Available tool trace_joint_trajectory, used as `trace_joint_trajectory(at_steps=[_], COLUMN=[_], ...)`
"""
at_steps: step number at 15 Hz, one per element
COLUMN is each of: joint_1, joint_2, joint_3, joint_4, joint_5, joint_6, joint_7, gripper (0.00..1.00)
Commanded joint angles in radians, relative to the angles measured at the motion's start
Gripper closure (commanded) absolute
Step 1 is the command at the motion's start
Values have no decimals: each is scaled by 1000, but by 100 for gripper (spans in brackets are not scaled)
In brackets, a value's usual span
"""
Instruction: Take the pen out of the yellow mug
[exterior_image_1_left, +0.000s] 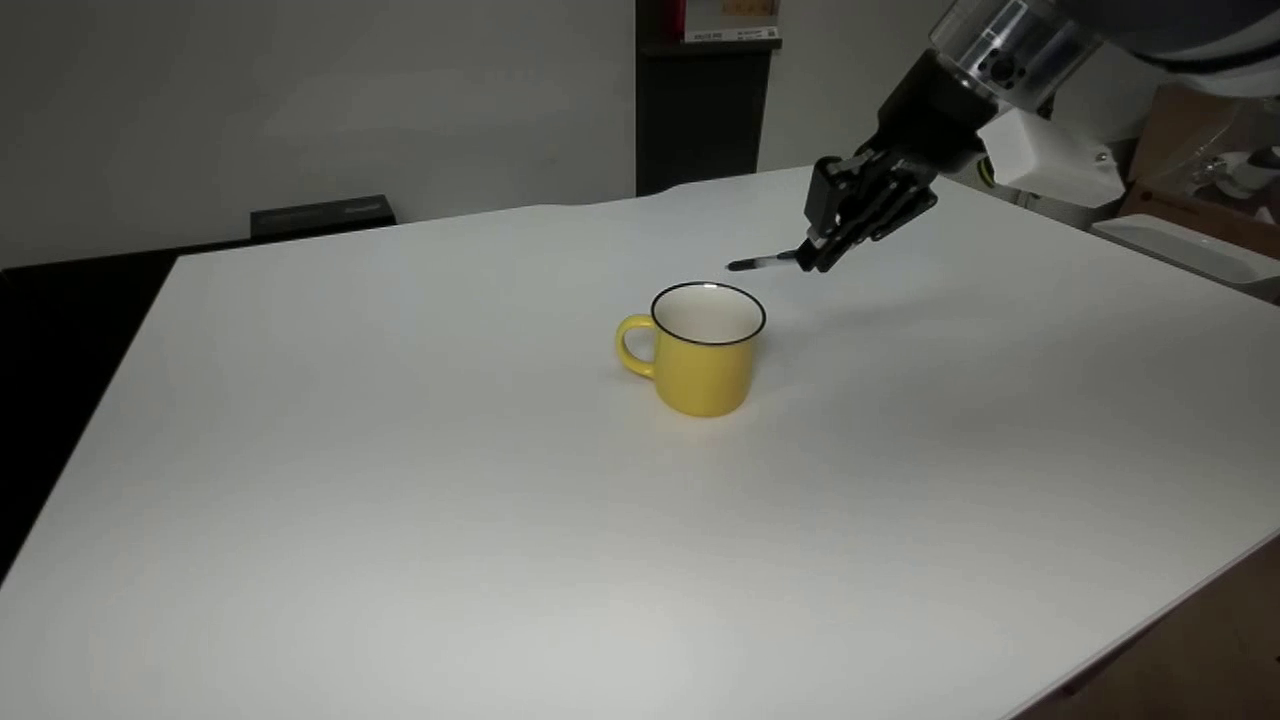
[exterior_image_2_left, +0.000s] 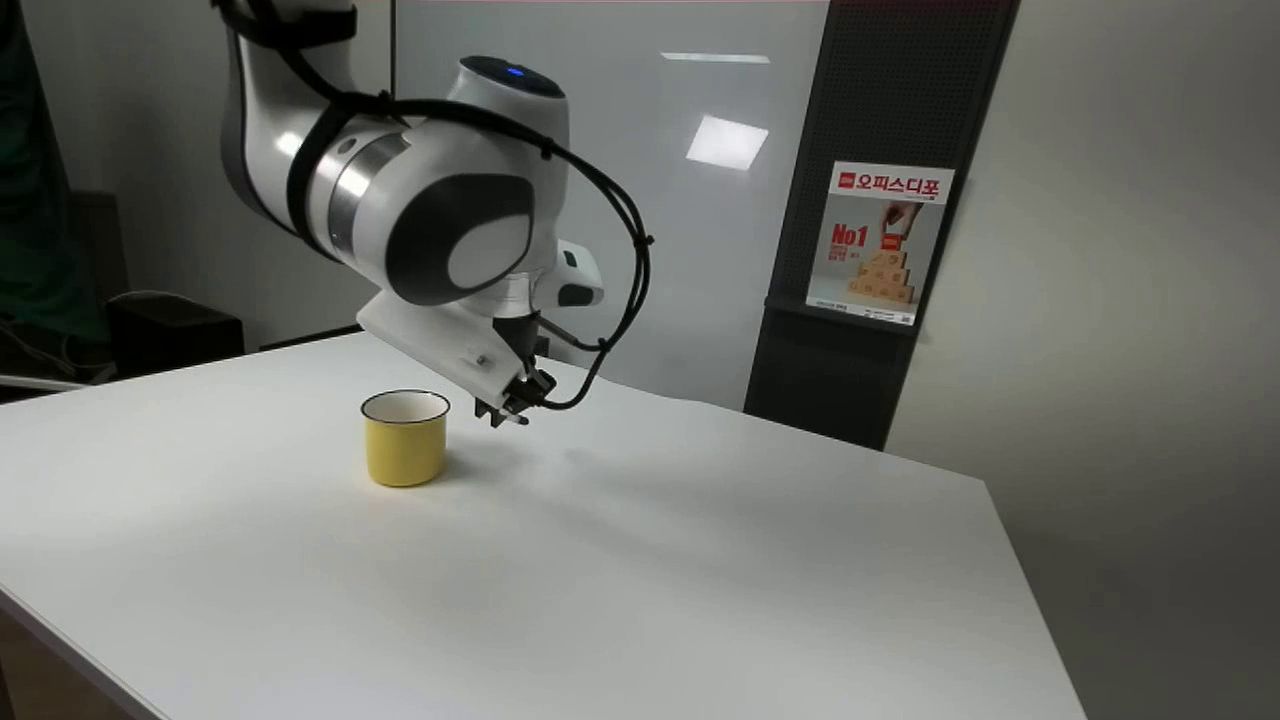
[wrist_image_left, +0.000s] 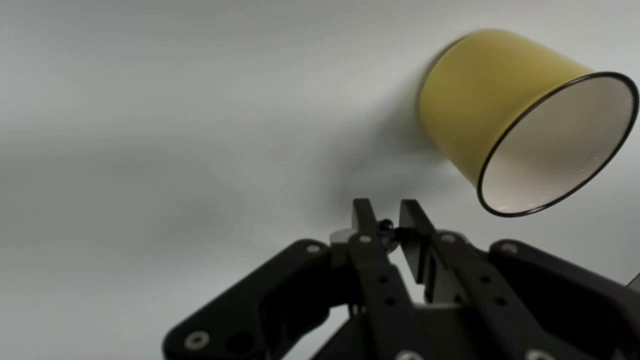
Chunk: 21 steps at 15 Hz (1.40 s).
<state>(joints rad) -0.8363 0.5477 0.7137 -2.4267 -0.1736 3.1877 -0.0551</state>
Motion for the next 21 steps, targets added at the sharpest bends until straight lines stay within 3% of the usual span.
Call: trace_joint_trajectory(at_steps=[1, 18, 19, 21], joint_1=[-73, 66, 71, 81], joint_2=[25, 195, 200, 202], joint_3=[46, -100, -102, -109], joint_4=[2, 165, 172, 184], joint_5=[36, 163, 174, 192], joint_6=[-37, -200, -207, -217], joint_7=[-68, -207, -206, -205], gripper=[95, 95, 57, 50])
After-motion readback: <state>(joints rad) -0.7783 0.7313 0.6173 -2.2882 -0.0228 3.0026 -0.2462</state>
